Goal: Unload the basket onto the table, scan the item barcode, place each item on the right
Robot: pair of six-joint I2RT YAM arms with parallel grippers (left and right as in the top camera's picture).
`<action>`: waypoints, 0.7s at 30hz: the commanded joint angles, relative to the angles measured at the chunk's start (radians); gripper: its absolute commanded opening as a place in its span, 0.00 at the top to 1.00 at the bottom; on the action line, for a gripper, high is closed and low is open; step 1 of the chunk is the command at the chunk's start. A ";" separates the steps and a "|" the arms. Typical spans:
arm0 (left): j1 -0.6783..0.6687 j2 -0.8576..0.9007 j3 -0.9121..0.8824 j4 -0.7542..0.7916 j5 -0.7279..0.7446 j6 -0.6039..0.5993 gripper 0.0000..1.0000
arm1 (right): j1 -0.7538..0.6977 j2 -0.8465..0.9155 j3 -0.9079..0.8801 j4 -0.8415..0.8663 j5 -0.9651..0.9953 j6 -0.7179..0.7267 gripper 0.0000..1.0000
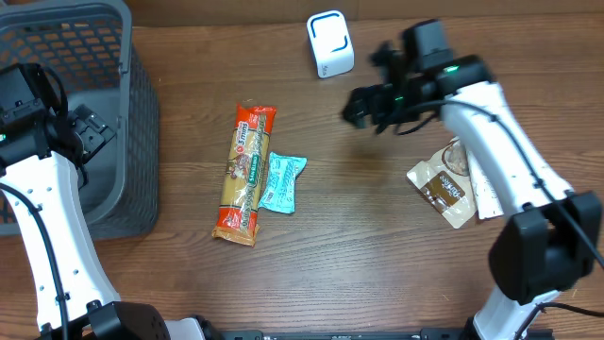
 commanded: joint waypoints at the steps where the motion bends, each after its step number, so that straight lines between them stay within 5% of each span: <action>1: -0.002 0.003 -0.005 -0.003 0.008 -0.017 0.01 | 0.097 0.064 -0.016 0.040 -0.013 -0.201 0.10; 9: -0.002 0.003 -0.005 -0.003 0.008 -0.017 0.01 | 0.247 0.221 -0.013 0.099 0.031 -0.238 0.34; 14: -0.002 0.003 -0.005 -0.003 0.008 -0.017 0.01 | 0.330 0.220 -0.010 0.105 0.045 -0.201 0.76; 21: -0.002 0.003 -0.005 -0.003 0.008 -0.017 0.00 | 0.424 0.223 -0.013 0.172 0.152 0.084 0.79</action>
